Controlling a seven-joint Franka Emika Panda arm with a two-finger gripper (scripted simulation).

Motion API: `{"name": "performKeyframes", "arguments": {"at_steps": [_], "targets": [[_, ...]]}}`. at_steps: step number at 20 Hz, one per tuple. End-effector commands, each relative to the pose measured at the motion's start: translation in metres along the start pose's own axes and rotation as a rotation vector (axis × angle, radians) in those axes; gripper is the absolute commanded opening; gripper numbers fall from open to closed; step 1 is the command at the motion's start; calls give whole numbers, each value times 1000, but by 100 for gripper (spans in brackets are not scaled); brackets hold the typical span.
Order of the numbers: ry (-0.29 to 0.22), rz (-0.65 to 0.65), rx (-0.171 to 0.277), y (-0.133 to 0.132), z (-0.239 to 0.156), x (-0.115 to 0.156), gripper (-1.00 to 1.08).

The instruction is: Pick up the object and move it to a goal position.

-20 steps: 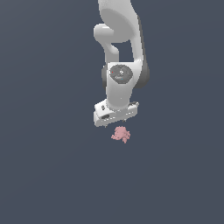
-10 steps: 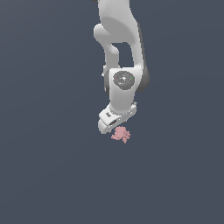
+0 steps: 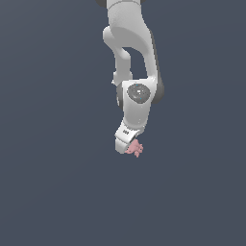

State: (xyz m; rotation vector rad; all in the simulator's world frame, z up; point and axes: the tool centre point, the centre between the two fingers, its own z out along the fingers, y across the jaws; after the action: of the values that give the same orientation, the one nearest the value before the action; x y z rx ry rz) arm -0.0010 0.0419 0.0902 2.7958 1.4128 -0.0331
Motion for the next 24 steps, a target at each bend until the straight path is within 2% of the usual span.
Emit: {"name": "performKeyframes", "arguments": {"at_steps": [1, 11, 19, 24], "targets": [[6, -66, -1, -2, 4, 3, 100], [21, -217, -4, -6, 14, 10, 100], [22, -232, -4, -6, 17, 11, 100], [22, -234, -4, -7, 33, 11, 100]]}}
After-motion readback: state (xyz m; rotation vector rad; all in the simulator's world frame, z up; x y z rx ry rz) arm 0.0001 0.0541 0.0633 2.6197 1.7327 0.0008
